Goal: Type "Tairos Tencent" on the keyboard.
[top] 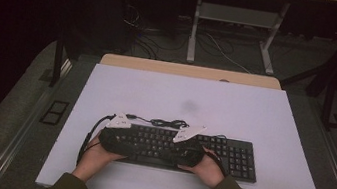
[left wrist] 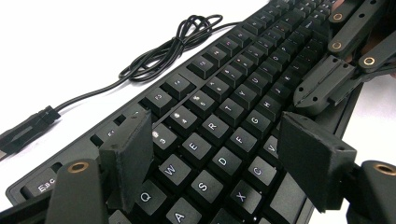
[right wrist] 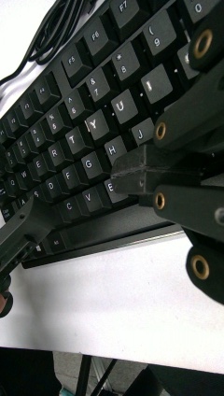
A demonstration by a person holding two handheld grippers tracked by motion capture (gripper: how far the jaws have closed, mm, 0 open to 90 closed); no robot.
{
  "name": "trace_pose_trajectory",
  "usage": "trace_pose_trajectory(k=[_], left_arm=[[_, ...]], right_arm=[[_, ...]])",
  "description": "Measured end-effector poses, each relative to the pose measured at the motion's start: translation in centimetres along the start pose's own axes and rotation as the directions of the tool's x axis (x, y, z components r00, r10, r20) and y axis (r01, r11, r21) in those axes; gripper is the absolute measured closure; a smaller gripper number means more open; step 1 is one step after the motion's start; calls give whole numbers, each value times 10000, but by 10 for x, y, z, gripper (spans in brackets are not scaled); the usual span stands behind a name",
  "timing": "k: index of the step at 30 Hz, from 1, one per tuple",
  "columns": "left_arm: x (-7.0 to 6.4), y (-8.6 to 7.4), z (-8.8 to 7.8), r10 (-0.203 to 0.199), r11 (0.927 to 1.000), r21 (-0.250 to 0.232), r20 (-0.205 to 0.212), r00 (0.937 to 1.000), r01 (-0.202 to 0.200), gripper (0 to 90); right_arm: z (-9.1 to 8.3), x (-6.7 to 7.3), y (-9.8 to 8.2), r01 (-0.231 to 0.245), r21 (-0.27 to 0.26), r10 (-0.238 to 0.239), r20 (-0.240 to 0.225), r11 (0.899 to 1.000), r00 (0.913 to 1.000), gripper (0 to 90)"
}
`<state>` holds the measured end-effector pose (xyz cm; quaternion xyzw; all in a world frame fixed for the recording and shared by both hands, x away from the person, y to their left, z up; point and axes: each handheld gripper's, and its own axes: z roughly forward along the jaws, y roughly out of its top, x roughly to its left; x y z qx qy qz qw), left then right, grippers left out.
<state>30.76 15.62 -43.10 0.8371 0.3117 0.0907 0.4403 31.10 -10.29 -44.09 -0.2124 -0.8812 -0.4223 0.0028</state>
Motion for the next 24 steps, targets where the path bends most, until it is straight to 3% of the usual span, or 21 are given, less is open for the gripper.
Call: trace_pose_trajectory(k=[8,17,24], left_arm=[[0,0,-1,49,10000,-46,10,10000,-49,272],[0,1,-3,39,9999,-120,28,10000,-39,324],[-1,2,-5,160,9998,-74,106,9998,-160,447]], right_arm=[[-6,-1,2,-5,-318,4,-17,9995,10000,891],[-15,-6,3,-312,-811,315,30,9962,9995,695],[-21,-12,2,-451,-1143,483,254,9924,9985,496]])
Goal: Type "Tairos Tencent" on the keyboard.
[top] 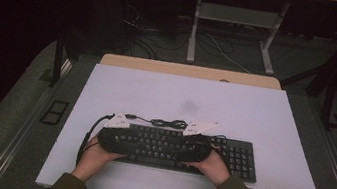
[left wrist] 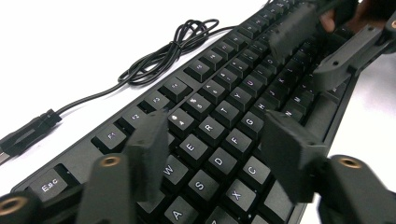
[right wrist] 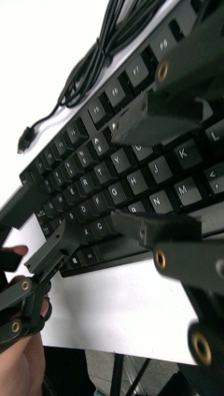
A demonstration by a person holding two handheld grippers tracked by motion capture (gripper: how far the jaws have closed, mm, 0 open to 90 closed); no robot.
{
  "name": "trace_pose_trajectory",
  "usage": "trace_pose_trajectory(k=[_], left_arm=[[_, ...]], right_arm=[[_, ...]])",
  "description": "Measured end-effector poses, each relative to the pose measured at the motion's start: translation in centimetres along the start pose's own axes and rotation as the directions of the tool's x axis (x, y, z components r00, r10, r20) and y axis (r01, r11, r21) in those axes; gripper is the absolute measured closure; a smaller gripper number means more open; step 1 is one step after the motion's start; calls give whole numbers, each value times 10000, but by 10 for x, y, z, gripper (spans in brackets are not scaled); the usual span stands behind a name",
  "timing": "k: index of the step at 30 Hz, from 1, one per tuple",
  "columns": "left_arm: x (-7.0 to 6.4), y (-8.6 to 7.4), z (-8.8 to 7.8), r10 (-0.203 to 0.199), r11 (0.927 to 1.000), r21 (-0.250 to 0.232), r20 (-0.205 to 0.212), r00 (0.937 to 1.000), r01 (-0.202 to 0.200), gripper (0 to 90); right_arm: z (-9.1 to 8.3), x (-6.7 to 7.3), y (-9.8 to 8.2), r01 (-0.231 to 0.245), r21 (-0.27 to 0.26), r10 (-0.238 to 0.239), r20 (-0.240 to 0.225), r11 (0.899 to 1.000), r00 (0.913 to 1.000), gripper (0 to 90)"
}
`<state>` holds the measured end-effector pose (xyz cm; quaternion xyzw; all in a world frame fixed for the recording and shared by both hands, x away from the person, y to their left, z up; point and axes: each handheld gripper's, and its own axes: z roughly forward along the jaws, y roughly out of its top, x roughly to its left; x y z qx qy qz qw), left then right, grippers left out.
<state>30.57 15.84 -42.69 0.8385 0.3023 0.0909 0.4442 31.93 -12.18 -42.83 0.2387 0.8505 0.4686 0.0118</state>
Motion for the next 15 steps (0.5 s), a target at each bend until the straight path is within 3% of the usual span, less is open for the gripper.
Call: trace_pose_trajectory(k=[9,15], left_arm=[[-3,1,-2,24,10000,68,295,9996,-26,670],[-5,2,-1,84,9997,214,665,9978,-98,805]], right_arm=[[-6,-9,-3,-197,-410,215,433,9990,9988,288],[-6,-13,-6,-224,-522,255,586,9984,9980,225]])
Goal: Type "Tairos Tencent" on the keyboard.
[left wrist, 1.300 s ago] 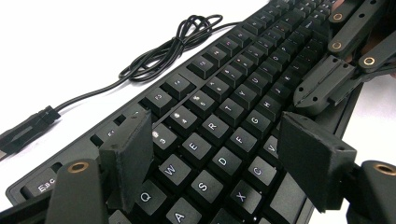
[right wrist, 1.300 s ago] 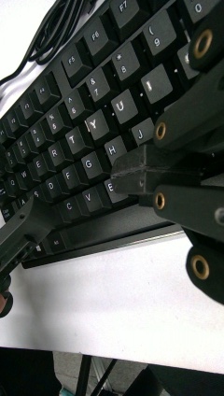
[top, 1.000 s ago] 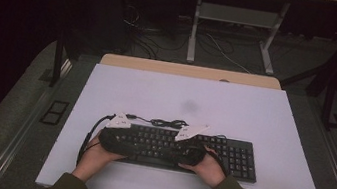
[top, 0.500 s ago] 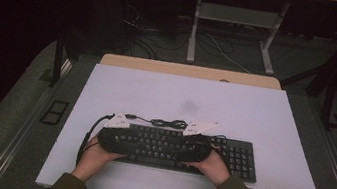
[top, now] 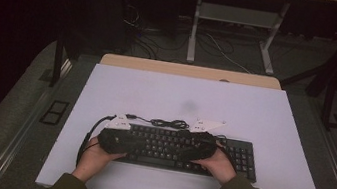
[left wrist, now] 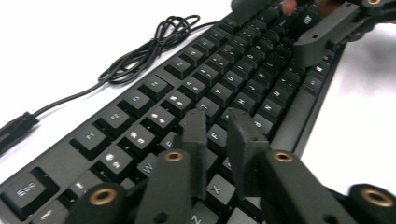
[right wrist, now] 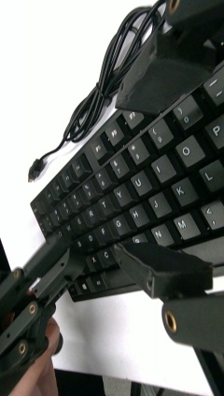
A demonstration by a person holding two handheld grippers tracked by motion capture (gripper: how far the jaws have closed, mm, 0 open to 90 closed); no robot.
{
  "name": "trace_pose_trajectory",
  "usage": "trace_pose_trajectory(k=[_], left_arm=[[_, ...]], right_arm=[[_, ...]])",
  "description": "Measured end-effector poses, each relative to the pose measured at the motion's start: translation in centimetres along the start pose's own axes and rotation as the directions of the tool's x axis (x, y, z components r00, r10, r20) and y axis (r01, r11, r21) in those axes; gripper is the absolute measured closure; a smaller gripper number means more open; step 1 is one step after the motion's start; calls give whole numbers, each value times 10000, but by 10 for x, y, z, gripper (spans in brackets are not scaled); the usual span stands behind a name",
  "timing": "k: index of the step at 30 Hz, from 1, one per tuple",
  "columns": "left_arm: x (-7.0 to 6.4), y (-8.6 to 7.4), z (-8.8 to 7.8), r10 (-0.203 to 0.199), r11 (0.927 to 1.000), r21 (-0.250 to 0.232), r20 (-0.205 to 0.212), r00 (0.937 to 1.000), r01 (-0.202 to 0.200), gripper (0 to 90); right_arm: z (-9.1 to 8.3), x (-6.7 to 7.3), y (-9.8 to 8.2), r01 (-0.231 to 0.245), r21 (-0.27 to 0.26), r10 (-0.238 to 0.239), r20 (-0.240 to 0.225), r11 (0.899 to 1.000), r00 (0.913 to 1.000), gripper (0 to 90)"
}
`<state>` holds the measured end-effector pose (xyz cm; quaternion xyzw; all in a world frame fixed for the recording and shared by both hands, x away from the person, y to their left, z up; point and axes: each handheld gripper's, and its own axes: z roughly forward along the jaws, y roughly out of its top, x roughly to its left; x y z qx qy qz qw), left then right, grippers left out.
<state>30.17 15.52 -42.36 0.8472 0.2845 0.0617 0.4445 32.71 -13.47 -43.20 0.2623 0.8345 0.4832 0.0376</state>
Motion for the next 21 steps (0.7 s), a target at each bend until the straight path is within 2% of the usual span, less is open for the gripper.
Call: trace_pose_trajectory(k=[6,21], left_arm=[[-3,1,2,142,9997,217,282,9995,-148,889],[-7,-1,10,329,9955,869,522,9981,-374,890]], right_arm=[[0,-2,-1,-5,12,4,118,10000,9999,212],[-2,-4,-2,-111,-70,112,170,9999,9998,205]])
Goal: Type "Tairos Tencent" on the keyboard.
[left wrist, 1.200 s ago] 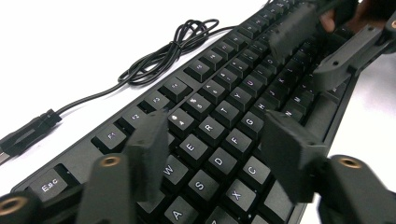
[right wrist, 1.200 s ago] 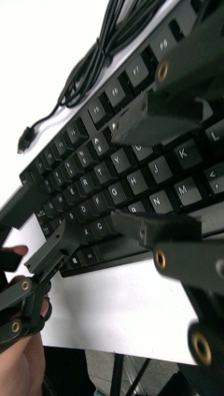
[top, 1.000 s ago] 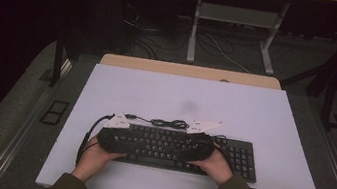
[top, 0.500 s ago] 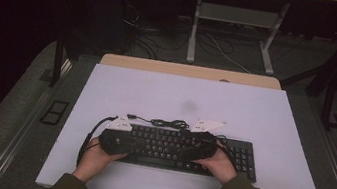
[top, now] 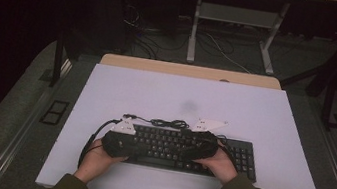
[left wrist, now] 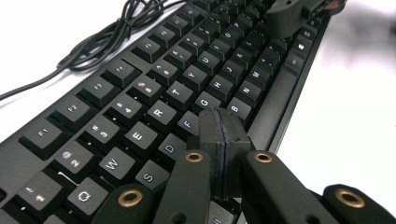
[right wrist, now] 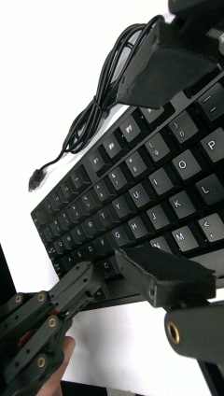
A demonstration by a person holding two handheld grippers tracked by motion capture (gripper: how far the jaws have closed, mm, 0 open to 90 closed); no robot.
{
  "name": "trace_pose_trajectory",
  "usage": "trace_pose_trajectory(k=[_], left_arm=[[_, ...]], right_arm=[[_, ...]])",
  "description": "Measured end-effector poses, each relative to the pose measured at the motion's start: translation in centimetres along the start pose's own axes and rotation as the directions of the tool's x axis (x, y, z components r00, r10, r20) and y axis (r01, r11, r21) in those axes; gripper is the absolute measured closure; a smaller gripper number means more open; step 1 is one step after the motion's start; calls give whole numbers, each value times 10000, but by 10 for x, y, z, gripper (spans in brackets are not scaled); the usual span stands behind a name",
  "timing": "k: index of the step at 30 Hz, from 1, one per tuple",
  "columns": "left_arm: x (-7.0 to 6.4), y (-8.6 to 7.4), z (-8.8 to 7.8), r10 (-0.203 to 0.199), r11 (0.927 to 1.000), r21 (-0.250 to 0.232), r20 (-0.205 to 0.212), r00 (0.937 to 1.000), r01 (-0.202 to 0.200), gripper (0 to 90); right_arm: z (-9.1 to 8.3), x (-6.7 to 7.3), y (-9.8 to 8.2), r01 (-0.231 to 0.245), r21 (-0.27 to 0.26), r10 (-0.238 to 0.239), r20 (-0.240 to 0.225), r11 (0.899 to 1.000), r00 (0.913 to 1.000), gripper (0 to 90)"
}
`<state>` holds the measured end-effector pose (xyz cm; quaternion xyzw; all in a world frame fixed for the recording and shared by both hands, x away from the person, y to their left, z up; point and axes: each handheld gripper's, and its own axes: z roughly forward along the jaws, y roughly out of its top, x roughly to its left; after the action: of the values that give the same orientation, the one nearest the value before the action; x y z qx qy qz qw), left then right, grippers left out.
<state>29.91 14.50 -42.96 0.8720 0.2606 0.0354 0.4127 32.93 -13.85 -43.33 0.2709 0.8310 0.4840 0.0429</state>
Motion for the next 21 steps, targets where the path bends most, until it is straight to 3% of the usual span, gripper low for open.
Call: trace_pose_trajectory(k=[12,21], left_arm=[[1,-2,3,105,9995,314,-8,9999,-104,890],[-1,0,3,138,9996,240,-23,9999,-137,891]], right_arm=[[0,0,0,4,1,-4,9,10000,10000,205],[0,0,1,49,-11,-49,9,10000,10000,205]])
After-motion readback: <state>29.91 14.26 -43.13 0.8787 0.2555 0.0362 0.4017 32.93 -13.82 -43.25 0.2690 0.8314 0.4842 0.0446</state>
